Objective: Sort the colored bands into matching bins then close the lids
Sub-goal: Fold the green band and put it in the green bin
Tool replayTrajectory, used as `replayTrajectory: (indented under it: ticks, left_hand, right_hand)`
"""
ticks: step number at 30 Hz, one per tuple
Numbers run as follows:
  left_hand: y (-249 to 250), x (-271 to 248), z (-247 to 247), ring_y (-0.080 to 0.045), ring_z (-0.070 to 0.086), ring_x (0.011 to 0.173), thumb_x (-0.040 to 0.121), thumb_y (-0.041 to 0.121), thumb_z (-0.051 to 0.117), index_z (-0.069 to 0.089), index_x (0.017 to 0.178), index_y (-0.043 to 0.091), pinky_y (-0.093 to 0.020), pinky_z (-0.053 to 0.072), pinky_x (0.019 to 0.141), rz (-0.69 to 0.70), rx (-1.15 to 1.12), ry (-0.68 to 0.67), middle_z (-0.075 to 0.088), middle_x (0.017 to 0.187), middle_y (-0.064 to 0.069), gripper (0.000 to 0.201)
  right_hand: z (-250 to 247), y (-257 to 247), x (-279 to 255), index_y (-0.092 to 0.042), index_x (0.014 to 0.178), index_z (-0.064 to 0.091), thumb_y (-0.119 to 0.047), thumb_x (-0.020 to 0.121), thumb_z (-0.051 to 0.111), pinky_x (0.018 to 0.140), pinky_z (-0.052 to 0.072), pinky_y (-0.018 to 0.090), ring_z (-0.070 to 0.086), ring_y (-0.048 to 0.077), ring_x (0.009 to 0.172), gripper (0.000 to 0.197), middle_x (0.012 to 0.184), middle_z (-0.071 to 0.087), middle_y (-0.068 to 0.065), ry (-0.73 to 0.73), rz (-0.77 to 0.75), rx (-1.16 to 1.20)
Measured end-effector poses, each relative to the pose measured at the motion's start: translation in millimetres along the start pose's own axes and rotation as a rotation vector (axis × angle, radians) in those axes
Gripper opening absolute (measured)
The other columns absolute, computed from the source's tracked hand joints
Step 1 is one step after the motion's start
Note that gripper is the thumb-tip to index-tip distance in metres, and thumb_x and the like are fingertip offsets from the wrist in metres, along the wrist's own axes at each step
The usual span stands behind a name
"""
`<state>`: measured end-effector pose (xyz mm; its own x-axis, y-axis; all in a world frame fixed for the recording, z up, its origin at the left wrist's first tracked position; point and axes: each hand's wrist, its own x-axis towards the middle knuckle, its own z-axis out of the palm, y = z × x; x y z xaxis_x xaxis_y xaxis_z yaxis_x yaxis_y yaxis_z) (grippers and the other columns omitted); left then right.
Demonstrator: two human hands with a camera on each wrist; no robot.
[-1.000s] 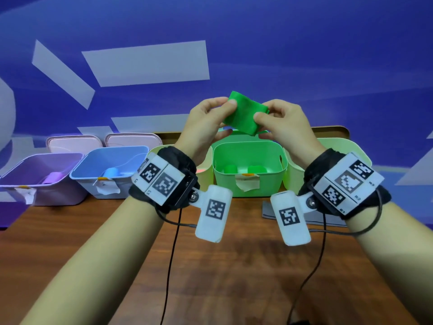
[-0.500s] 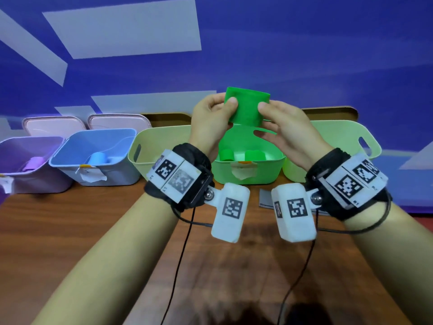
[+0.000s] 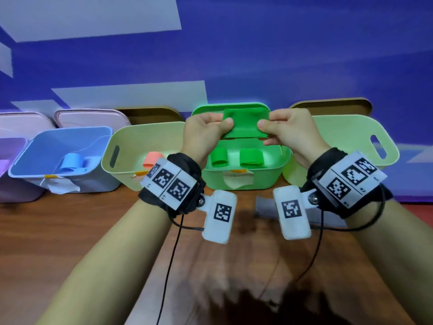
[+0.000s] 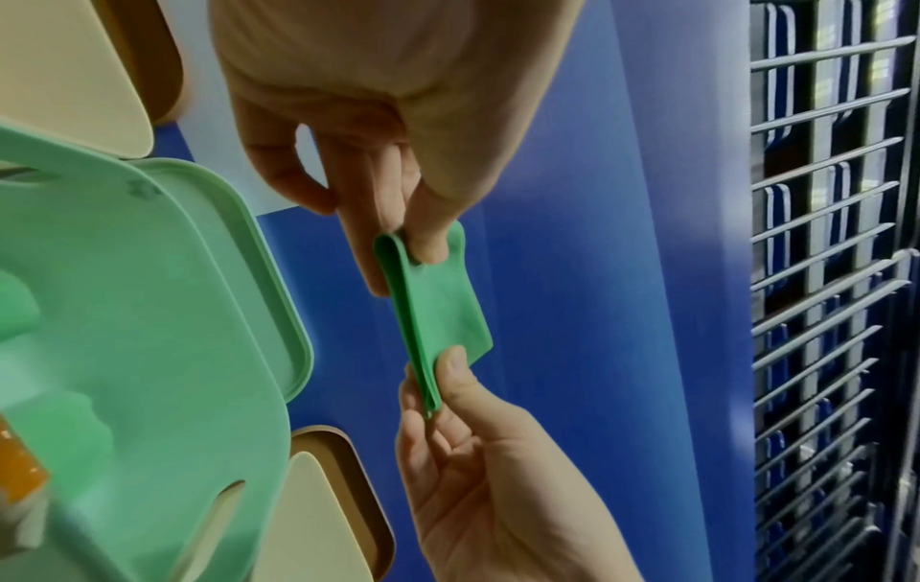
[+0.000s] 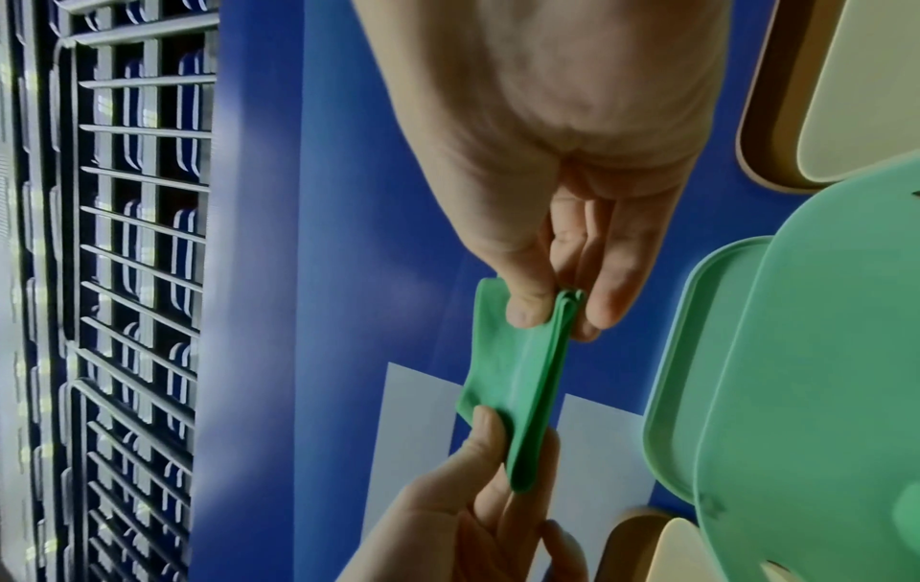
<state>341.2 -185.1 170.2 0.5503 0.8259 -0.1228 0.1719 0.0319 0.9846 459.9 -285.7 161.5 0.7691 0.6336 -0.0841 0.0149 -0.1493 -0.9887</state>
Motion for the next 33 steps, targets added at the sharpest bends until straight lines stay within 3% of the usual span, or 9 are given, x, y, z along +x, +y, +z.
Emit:
replayTrajectory:
  ticks: [4, 8, 11, 13, 16, 19, 22, 25, 33]
  left_hand:
    - [-19.6, 25.2, 7.5, 0.0, 0.051, 0.048, 0.085, 0.012, 0.067, 0.06, 0.097, 0.007, -0.007, 0.037, 0.042, -0.126, 0.03, -0.045, 0.056, 0.069, 0.0, 0.015]
    - [-40.9, 43.3, 14.0, 0.003, 0.052, 0.039, 0.084, 0.014, 0.068, 0.054, 0.083, 0.017, -0.007, 0.035, 0.04, -0.25, 0.104, -0.089, 0.055, 0.066, 0.003, 0.015]
    - [-52.7, 58.4, 20.9, 0.001, 0.051, 0.038, 0.084, 0.013, 0.068, 0.051, 0.08, 0.017, -0.011, 0.038, 0.042, -0.334, 0.166, -0.138, 0.054, 0.067, 0.002, 0.017]
    - [-58.9, 68.6, 26.0, -0.005, 0.052, 0.047, 0.085, 0.015, 0.067, 0.051, 0.083, 0.016, -0.016, 0.041, 0.047, -0.394, 0.219, -0.187, 0.053, 0.068, 0.002, 0.016]
    - [-64.1, 81.4, 31.3, -0.009, 0.051, 0.055, 0.087, 0.016, 0.064, 0.049, 0.081, 0.016, -0.022, 0.045, 0.053, -0.42, 0.295, -0.255, 0.053, 0.07, 0.001, 0.016]
    - [-66.0, 94.2, 31.1, -0.01, 0.051, 0.056, 0.088, 0.017, 0.063, 0.048, 0.079, 0.017, -0.024, 0.046, 0.055, -0.404, 0.347, -0.291, 0.054, 0.071, 0.001, 0.017]
    - [-71.9, 101.3, 26.9, -0.009, 0.052, 0.057, 0.089, 0.017, 0.062, 0.048, 0.086, 0.017, -0.024, 0.047, 0.055, -0.425, 0.375, -0.275, 0.053, 0.071, 0.0, 0.013]
    - [-81.7, 99.8, 19.7, -0.013, 0.053, 0.07, 0.088, 0.014, 0.06, 0.045, 0.102, 0.013, -0.027, 0.049, 0.056, -0.475, 0.451, -0.299, 0.053, 0.078, -0.002, 0.02]
    - [-79.7, 109.8, 12.2, -0.019, 0.055, 0.076, 0.092, 0.003, 0.041, 0.049, 0.1, 0.003, -0.025, 0.052, 0.059, -0.525, 0.774, -0.533, 0.051, 0.077, -0.004, 0.011]
  right_hand:
    - [2.3, 21.1, 21.5, 0.007, 0.116, 0.055, -0.005, 0.081, 0.069, 0.053, 0.055, 0.016, 0.055, 0.007, 0.063, 0.04, 0.081, 0.052, -0.002, -0.014, 0.087, -0.026]
    - [5.7, 46.2, 38.9, 0.005, 0.119, 0.056, -0.008, 0.083, 0.067, 0.061, 0.056, 0.021, 0.056, 0.008, 0.069, 0.039, 0.1, 0.055, 0.005, -0.03, 0.148, -0.122]
    - [7.2, 61.2, 50.3, -0.004, 0.098, 0.064, -0.007, 0.082, 0.067, 0.074, 0.056, 0.035, 0.057, 0.017, 0.075, 0.016, 0.089, 0.054, 0.007, -0.041, 0.205, -0.229]
    - [7.1, 70.0, 56.6, -0.009, 0.086, 0.062, -0.007, 0.081, 0.067, 0.07, 0.056, 0.036, 0.057, 0.017, 0.065, 0.007, 0.074, 0.051, 0.008, -0.047, 0.222, -0.299]
    - [6.2, 79.6, 61.9, -0.017, 0.095, 0.055, -0.007, 0.083, 0.065, 0.053, 0.053, 0.019, 0.055, 0.009, 0.043, 0.019, 0.066, 0.052, 0.001, -0.042, 0.236, -0.337]
    - [8.4, 83.3, 68.7, -0.016, 0.1, 0.054, -0.007, 0.083, 0.064, 0.069, 0.055, 0.035, 0.055, 0.02, 0.053, 0.021, 0.065, 0.054, 0.001, -0.059, 0.267, -0.332]
    - [17.9, 87.1, 77.2, -0.015, 0.097, 0.052, -0.007, 0.082, 0.063, 0.072, 0.057, 0.043, 0.057, 0.025, 0.059, 0.021, 0.066, 0.054, 0.004, -0.101, 0.33, -0.329]
    - [33.0, 94.2, 79.9, -0.013, 0.096, 0.047, -0.007, 0.082, 0.063, 0.072, 0.057, 0.042, 0.058, 0.026, 0.062, 0.022, 0.068, 0.053, 0.005, -0.165, 0.396, -0.369]
    - [63.4, 111.8, 89.0, -0.005, 0.118, 0.051, -0.003, 0.09, 0.05, 0.066, 0.057, 0.03, 0.06, 0.017, 0.061, 0.028, 0.084, 0.057, 0.01, -0.375, 0.566, -0.542]
